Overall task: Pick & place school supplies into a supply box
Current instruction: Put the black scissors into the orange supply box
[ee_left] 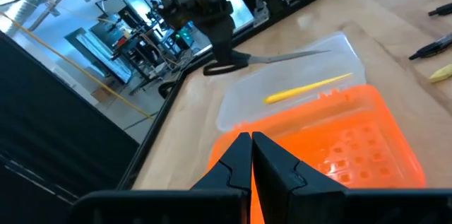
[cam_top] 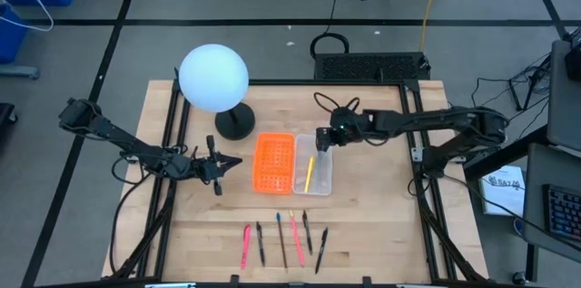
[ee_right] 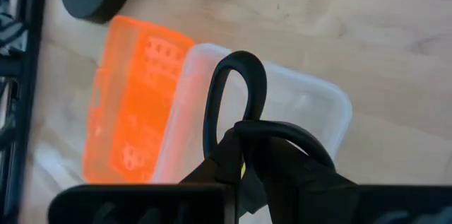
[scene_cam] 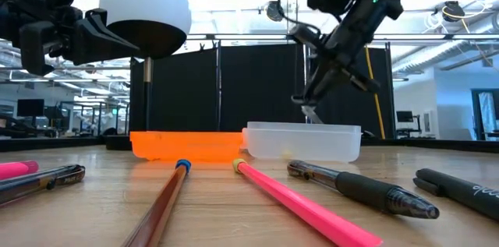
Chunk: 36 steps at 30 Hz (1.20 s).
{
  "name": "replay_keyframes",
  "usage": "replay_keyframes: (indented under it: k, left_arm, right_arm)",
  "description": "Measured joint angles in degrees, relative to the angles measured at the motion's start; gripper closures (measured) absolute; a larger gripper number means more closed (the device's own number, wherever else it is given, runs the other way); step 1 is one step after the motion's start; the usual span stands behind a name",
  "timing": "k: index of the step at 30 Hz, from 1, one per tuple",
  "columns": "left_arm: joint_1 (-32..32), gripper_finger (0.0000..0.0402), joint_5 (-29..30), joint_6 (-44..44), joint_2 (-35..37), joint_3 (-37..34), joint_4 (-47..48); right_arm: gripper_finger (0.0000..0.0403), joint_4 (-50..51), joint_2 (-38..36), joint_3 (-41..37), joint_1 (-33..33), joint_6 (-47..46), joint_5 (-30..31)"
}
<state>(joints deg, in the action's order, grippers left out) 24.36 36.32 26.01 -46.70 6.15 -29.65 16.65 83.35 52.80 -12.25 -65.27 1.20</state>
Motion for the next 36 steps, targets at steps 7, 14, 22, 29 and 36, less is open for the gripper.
replay_keyframes:
  k: [7,14,22,29,36]
  left_arm:
    - [0.0,0.0380,-0.1,0.8,0.0,0.0,-0.1]
    - [0.0,0.0380,-0.2,0.8,0.0,0.0,-0.6]
    - [0.0,0.0380,-0.2,0.8,0.0,0.0,-0.6]
    - [0.0,0.0380,-0.2,1.3,0.0,0.0,-0.6]
    - [0.0,0.0380,-0.2,2.3,0.0,0.0,-1.0]
  right_arm:
    - [0.0377,-0.5,3.8,0.0,-0.1,0.0,-2.4]
    - [0.0377,-1.9,4.6,0.1,0.0,1.4,-2.1]
    - [0.0377,-1.4,5.4,0.1,0.0,4.1,-2.6]
    - [0.0378,-2.1,9.9,0.1,0.0,9.0,-6.9]
    - [0.0371,-3.4,14.1,0.2,-0.2,8.9,-7.7]
